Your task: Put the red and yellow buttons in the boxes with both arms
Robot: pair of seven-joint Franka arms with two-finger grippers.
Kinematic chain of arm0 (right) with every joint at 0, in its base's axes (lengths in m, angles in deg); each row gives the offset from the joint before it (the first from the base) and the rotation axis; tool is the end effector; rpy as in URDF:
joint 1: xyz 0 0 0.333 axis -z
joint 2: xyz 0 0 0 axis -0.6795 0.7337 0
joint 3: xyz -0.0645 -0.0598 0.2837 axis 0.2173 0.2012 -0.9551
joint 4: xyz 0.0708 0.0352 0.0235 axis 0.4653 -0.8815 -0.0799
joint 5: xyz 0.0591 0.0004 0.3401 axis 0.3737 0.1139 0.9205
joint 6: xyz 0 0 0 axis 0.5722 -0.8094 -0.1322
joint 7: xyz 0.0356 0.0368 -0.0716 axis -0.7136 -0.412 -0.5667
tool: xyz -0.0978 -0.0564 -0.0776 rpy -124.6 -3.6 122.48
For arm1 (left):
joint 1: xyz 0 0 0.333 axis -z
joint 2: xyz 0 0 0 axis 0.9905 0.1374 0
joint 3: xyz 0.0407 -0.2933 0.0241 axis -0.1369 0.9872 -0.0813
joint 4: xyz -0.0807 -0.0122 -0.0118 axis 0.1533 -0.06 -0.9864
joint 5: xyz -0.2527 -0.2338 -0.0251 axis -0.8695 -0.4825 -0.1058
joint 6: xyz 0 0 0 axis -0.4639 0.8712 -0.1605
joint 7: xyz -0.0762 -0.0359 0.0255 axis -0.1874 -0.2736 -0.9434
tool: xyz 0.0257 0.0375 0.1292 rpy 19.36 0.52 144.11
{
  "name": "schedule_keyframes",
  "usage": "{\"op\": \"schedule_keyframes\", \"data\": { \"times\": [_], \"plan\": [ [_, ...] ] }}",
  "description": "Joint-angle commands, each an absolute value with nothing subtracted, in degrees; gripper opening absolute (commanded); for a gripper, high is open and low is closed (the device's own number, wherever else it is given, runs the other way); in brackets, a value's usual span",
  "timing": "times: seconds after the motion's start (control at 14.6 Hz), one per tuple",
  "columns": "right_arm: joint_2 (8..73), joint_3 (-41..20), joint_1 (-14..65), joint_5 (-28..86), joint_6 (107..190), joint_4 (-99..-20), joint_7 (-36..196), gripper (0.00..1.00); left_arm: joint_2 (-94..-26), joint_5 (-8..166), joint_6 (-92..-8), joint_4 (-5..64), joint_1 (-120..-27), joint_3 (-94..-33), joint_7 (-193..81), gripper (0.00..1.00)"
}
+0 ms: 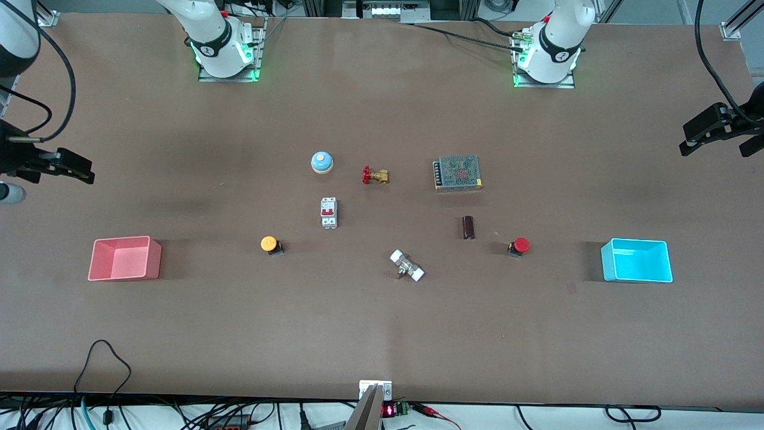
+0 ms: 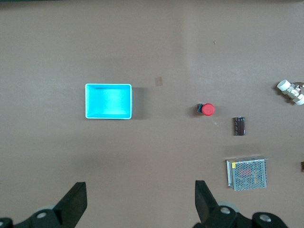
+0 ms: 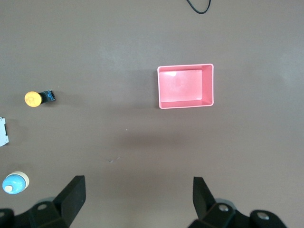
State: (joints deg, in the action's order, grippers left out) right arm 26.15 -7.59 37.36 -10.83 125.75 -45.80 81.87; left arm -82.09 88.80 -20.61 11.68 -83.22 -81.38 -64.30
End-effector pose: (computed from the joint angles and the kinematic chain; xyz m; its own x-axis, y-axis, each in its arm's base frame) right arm 0.5511 -0.0265 0.5348 0.9995 0.0146 -0.0291 0.0166 -0.9974 0.0699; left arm 0.5196 0.0090 0.6067 0.9987 -0.0155 0.0491 -0.0147 -0.9998 -0.0151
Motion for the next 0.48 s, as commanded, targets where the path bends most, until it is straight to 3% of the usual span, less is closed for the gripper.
{"op": "schedule_keyframes", "data": {
  "times": [0.0,0.41],
  "plan": [
    [24.88,-7.91,37.79,-9.65,124.43,-46.51,81.27,1.00,-81.38,88.88,-19.56,10.04,-83.25,-81.13,-65.17,1.00],
    [28.11,-8.52,37.27,-8.95,121.87,-46.77,81.28,1.00,-81.38,88.96,-19.56,10.04,-83.34,-81.13,-65.17,1.00]
  ]
}}
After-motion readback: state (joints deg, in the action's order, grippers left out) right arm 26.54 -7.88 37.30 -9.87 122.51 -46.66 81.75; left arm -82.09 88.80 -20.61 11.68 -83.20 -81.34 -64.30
